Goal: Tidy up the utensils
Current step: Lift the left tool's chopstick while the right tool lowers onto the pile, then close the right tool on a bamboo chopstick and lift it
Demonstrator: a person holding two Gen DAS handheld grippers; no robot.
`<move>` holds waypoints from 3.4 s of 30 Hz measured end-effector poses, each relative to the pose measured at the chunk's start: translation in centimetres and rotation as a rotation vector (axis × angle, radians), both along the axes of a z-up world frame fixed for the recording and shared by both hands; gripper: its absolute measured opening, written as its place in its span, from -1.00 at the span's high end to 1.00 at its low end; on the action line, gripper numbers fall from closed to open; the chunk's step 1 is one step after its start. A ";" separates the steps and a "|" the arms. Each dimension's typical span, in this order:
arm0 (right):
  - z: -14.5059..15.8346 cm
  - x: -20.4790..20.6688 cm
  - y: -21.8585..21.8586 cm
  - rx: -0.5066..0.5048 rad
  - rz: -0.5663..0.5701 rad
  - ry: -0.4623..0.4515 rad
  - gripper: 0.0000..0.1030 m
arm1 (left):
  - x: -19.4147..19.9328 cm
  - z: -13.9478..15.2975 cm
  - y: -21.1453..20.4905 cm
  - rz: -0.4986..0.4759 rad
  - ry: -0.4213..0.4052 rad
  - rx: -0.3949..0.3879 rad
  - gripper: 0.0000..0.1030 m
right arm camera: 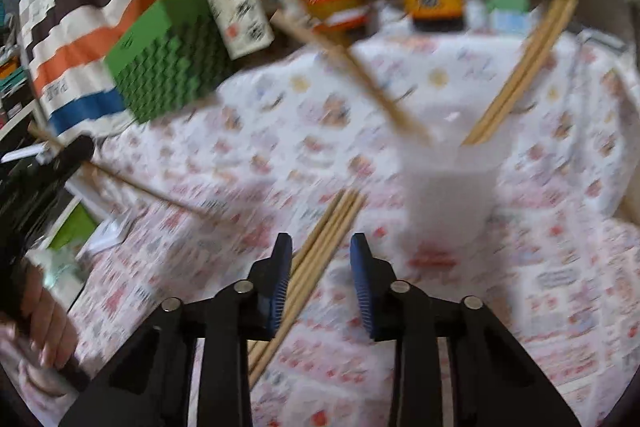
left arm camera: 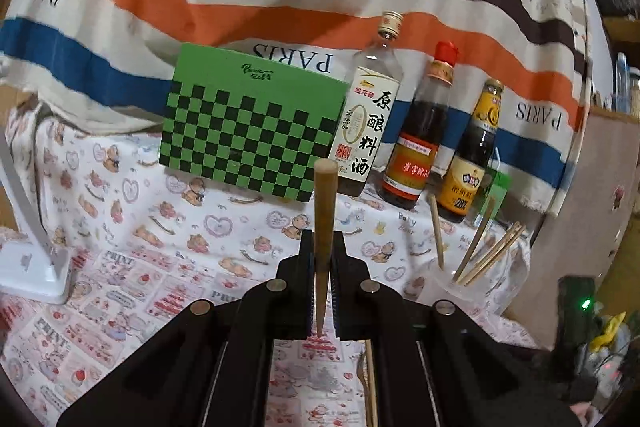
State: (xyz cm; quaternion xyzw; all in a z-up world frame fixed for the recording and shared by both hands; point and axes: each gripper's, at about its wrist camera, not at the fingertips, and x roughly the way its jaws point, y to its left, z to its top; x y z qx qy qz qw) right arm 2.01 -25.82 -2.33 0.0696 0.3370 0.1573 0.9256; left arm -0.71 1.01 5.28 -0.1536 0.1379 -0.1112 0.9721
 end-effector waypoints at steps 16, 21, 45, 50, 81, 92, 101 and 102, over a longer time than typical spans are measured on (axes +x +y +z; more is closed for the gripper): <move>-2.8 0.9 2.9 -0.039 -0.090 0.213 0.60 | -1.2 1.4 2.6 0.041 -0.050 -0.059 0.89; -2.3 3.4 3.4 -0.134 -0.176 0.211 0.60 | -1.9 2.0 2.0 0.119 -0.096 0.038 0.89; -4.2 10.0 5.4 -0.247 -0.282 0.319 0.90 | -0.1 1.1 2.7 0.191 0.018 0.068 0.89; -4.0 10.7 5.8 -0.277 -0.288 0.332 0.90 | 1.0 0.3 3.7 0.166 0.089 0.022 0.89; -4.6 11.9 5.1 -0.316 -0.219 0.368 0.86 | -1.1 1.7 4.0 0.161 -0.032 -0.001 0.89; 0.5 5.1 6.0 -0.132 -0.081 0.070 0.86 | -1.4 2.0 3.8 0.117 -0.034 -0.010 0.89; 8.5 -4.8 4.3 -0.007 -0.038 -0.456 0.86 | -1.4 1.9 3.8 0.054 -0.028 -0.058 0.89; 9.2 -5.5 3.3 0.017 -0.039 -0.497 0.86 | -1.4 1.9 3.7 0.055 -0.027 -0.053 0.89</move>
